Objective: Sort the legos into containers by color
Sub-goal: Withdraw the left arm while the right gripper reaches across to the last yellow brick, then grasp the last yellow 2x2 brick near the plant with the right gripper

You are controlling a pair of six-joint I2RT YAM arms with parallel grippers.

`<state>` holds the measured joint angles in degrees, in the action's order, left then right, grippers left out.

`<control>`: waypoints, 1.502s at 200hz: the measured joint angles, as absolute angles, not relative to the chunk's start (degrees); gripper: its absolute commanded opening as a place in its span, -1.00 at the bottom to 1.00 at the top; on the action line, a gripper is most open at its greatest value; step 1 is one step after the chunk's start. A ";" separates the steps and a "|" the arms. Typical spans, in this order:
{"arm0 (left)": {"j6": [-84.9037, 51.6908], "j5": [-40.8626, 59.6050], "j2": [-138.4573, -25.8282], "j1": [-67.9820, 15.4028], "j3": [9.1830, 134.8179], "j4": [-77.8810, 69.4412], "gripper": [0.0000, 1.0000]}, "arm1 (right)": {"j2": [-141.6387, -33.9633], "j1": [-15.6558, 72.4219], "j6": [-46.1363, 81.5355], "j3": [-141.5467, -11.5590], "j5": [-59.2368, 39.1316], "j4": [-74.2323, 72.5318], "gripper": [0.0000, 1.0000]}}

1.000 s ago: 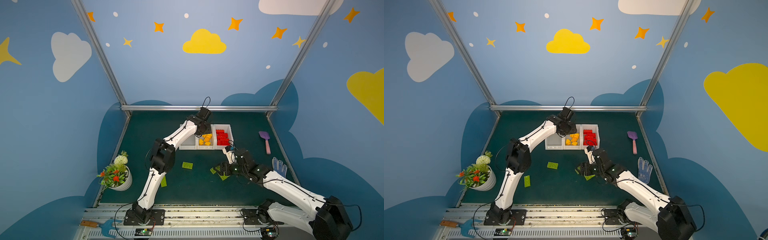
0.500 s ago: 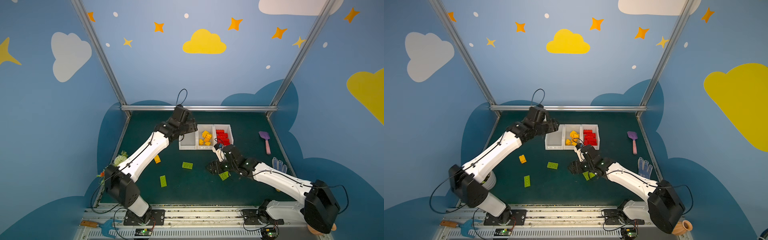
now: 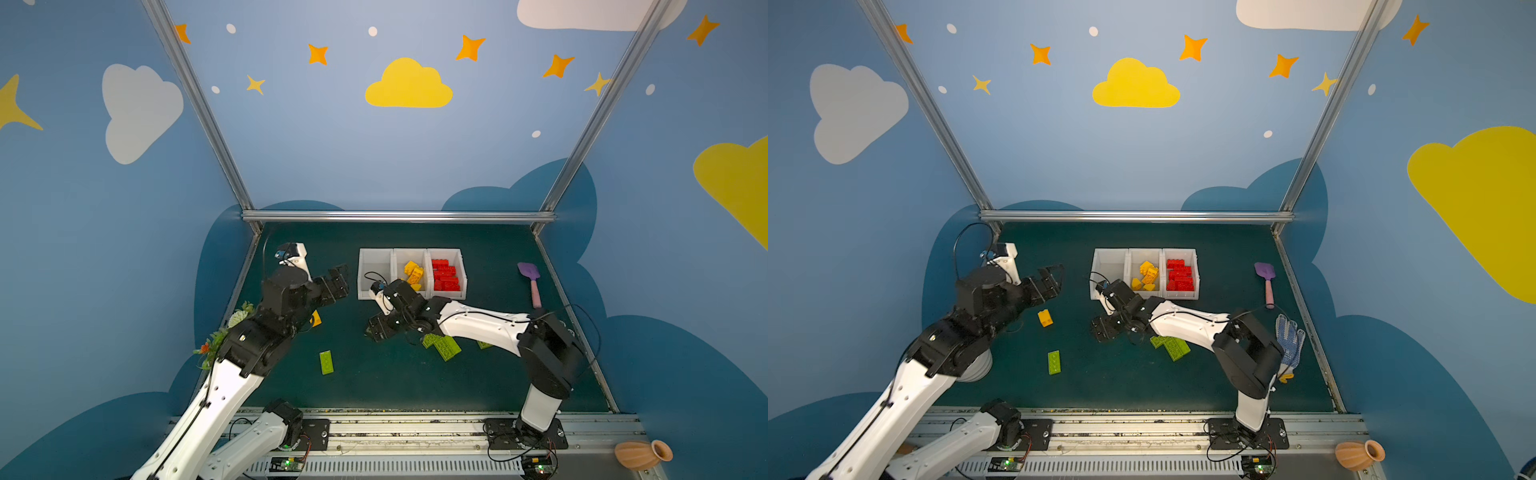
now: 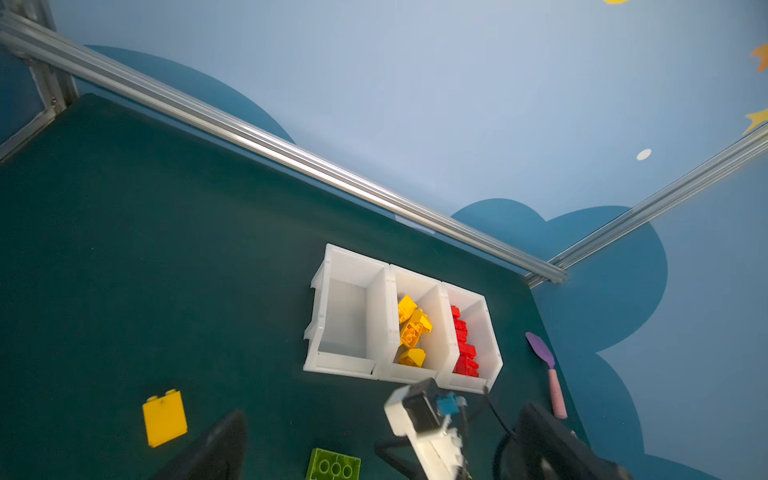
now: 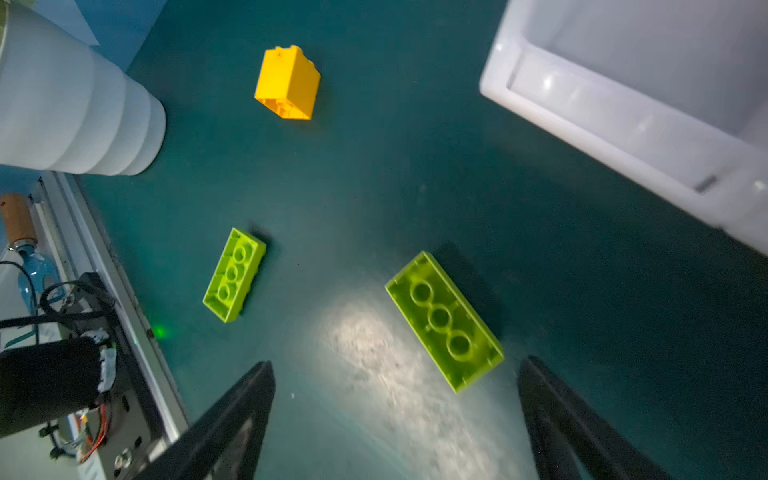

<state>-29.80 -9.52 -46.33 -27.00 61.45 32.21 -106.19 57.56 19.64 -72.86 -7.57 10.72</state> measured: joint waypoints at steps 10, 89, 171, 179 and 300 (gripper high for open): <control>-29.30 -9.89 -44.25 -27.00 61.43 33.74 1.00 | -109.03 58.28 19.25 -75.66 -7.11 10.15 0.81; -26.59 -10.83 -34.37 -26.98 63.42 44.31 1.00 | -131.28 63.09 16.62 -100.57 -3.22 9.10 0.80; -25.67 -9.89 -31.77 -26.98 63.53 48.16 1.00 | -143.31 68.84 19.77 -117.89 10.11 10.17 0.78; -25.67 -9.76 -31.66 -26.98 63.53 48.29 1.00 | -144.53 69.14 20.27 -119.87 11.20 10.98 0.76; -25.87 -9.34 -29.76 -26.98 62.24 49.89 1.00 | -153.64 69.04 23.24 -131.76 19.40 15.84 -0.71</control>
